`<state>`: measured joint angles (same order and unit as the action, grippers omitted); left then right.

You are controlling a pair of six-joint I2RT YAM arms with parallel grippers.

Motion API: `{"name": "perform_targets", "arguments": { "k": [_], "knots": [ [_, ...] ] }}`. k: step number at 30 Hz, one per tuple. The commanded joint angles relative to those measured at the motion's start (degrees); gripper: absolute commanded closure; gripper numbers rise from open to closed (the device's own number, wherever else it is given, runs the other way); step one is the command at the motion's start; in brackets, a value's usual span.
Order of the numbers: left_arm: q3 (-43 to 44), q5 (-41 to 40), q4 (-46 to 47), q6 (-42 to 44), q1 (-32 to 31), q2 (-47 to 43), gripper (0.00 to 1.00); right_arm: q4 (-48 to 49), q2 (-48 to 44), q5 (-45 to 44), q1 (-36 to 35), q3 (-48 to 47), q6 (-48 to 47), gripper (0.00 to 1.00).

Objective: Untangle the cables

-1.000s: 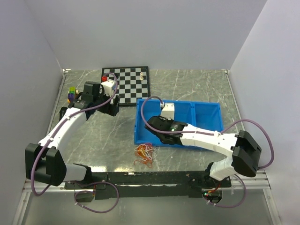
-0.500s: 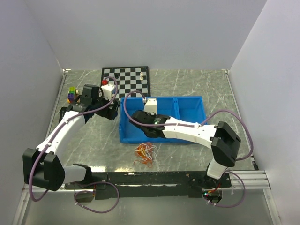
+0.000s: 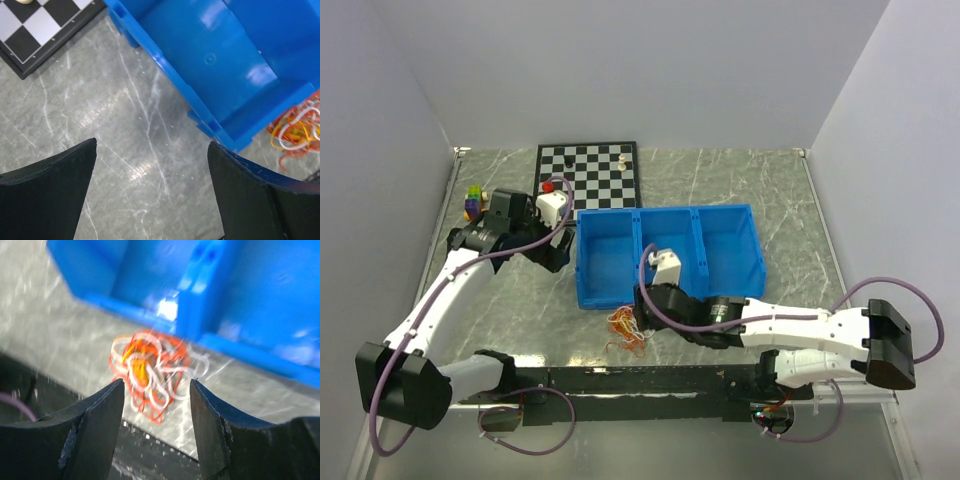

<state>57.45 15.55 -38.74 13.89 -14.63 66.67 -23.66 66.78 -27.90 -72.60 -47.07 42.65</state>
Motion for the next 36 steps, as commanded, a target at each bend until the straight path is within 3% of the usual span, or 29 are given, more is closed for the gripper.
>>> {"name": "perform_targets", "arguments": {
  "k": [1, 5, 8, 12, 16, 21, 23, 36],
  "knots": [
    [3.0, 4.6, -3.7, 1.6, -0.9, -3.3, 0.03, 9.2, 1.7, 7.2, -2.1, 6.2, -3.7, 0.38],
    [1.3, 6.2, -2.6, -0.8, -5.4, -3.9, 0.03, 13.6, 5.0, 10.1, -2.4, 8.6, -4.2, 0.39],
    [-2.1, 2.1, 2.4, -3.4, -9.7, -2.1, 0.03, 16.5, 7.8, 11.3, -2.4, 9.1, -4.3, 0.39],
    [-2.8, -3.8, 7.5, -5.0, -10.9, 2.6, 0.03, 18.6, 10.7, 11.6, -2.4, 8.7, -4.2, 0.42],
    [-2.6, -9.5, 11.0, -5.0, -11.0, 5.2, 0.03, 19.9, 11.6, 11.9, -2.4, 9.2, -3.5, 0.55],
    [-4.1, -15.4, 16.0, -4.7, -11.0, 6.8, 0.03, 20.2, 9.4, 12.7, -2.8, 12.3, -2.0, 0.82],
    [-4.5, -18.4, 17.6, -4.5, -11.0, 7.9, 0.03, 20.0, 8.0, 12.9, -3.4, 14.1, -1.2, 0.87],
    [-0.1, -24.1, 19.7, -5.3, -9.5, 12.9, 0.03, 9.5, -1.5, 8.1, -10.8, 17.7, 7.2, 0.90]
  ]
}}
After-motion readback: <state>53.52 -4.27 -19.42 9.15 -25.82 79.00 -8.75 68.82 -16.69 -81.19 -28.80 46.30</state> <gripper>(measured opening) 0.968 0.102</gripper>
